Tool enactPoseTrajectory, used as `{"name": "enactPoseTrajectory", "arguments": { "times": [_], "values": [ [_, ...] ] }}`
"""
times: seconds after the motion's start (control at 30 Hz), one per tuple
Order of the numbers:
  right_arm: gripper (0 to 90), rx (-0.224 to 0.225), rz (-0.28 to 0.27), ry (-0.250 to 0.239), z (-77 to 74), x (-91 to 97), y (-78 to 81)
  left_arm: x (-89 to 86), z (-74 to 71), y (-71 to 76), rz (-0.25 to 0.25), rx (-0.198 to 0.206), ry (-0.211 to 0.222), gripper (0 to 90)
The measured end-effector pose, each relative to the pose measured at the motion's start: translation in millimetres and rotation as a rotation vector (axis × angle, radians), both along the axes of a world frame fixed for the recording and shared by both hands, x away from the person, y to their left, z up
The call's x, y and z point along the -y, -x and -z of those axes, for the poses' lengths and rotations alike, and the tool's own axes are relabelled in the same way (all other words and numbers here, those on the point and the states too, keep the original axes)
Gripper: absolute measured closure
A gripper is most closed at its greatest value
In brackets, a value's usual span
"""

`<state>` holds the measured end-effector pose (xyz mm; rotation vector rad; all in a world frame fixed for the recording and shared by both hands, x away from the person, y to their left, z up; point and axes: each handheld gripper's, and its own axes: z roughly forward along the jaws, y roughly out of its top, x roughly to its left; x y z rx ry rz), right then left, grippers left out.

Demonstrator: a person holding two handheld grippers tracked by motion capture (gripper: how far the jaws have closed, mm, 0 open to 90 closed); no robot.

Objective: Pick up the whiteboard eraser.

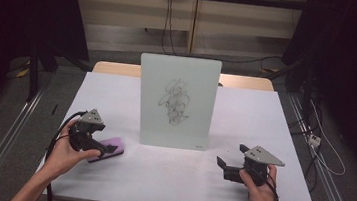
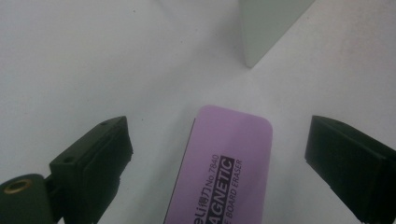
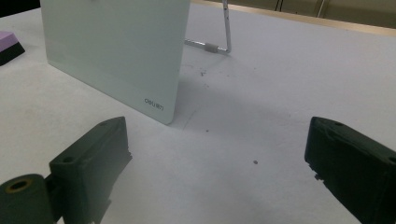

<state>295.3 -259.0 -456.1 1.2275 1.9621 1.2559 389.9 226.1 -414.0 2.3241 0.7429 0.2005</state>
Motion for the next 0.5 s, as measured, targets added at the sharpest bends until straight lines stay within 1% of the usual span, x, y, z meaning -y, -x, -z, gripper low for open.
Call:
{"name": "enactPoseTrajectory", "arguments": {
  "times": [0.1,0.2,0.27,0.33,0.37,0.43,0.47,0.5],
  "values": [
    [6.2,0.000,-0.001,0.003,0.0,-0.5,-0.1,-1.2,1.0,-1.0,0.003,-0.005,-0.013,7.9],
    [6.2,-0.005,-0.003,0.003,0.2,-1.3,-0.2,-3.0,2.1,-3.3,0.005,-0.019,-0.004,10.9],
    [6.2,-0.007,-0.006,0.005,0.3,-1.5,-0.3,-3.6,2.7,-4.0,0.002,-0.018,-0.019,11.6],
    [6.2,-0.005,-0.006,0.004,0.3,-1.4,-0.3,-3.8,4.6,-4.2,0.016,-0.039,-0.013,12.5],
    [6.2,-0.006,-0.005,0.004,0.3,-1.4,-0.2,-3.7,5.0,-4.1,0.024,-0.041,-0.026,13.3],
    [6.2,-0.006,-0.006,0.004,0.5,-1.3,-0.4,-3.1,6.6,-3.9,0.039,-0.048,-0.036,13.5],
    [6.2,-0.007,-0.006,0.004,0.5,-1.3,-0.4,-2.4,7.0,-3.4,0.037,-0.045,-0.047,14.0],
    [6.2,-0.007,-0.006,0.004,0.5,-1.4,-0.4,-2.1,7.9,-3.6,0.045,-0.049,-0.041,14.5]
  ]
}}
